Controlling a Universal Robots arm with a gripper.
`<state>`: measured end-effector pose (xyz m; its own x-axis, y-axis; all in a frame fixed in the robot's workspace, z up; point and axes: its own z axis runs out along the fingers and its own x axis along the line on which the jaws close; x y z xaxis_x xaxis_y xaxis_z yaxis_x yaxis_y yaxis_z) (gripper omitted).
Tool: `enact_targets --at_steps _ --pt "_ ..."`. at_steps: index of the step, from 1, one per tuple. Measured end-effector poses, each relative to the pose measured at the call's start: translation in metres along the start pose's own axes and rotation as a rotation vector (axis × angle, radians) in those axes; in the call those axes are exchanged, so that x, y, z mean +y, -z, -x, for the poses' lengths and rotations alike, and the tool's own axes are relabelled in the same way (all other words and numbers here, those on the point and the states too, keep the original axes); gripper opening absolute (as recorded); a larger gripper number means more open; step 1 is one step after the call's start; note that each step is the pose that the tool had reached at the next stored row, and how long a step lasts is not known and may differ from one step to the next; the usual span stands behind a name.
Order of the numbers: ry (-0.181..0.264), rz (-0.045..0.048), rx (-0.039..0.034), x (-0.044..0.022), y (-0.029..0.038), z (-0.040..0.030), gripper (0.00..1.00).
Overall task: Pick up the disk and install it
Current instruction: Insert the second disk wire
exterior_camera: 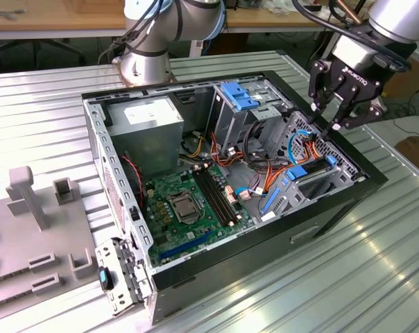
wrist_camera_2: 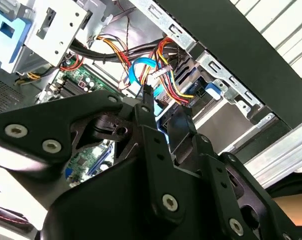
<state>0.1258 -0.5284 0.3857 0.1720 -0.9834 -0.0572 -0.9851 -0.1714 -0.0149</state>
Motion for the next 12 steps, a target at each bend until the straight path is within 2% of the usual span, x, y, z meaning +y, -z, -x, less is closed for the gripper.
enact_targets --at_steps 1,3,5,8,9,10,11,12 --pt "0.009 0.0005 -0.0002 0.0 -0.001 0.0006 0.39" --pt "0.053 0.0049 0.0093 -0.0003 -0.0035 0.0029 0.39" --pt "0.073 0.0082 0.0201 -0.0005 -0.0043 0.0041 0.39" --pt "0.1 0.0098 0.0217 -0.0014 -0.0059 0.0107 0.39" --pt "0.106 0.0111 0.0273 -0.0012 -0.0069 0.0115 0.39" --pt "0.112 0.0133 0.0423 -0.0012 -0.0069 0.0115 0.39" --pt "0.12 0.0166 0.0613 -0.0012 -0.007 0.0115 0.39" --pt "0.124 0.0185 0.0696 -0.0012 -0.0071 0.0115 0.39"
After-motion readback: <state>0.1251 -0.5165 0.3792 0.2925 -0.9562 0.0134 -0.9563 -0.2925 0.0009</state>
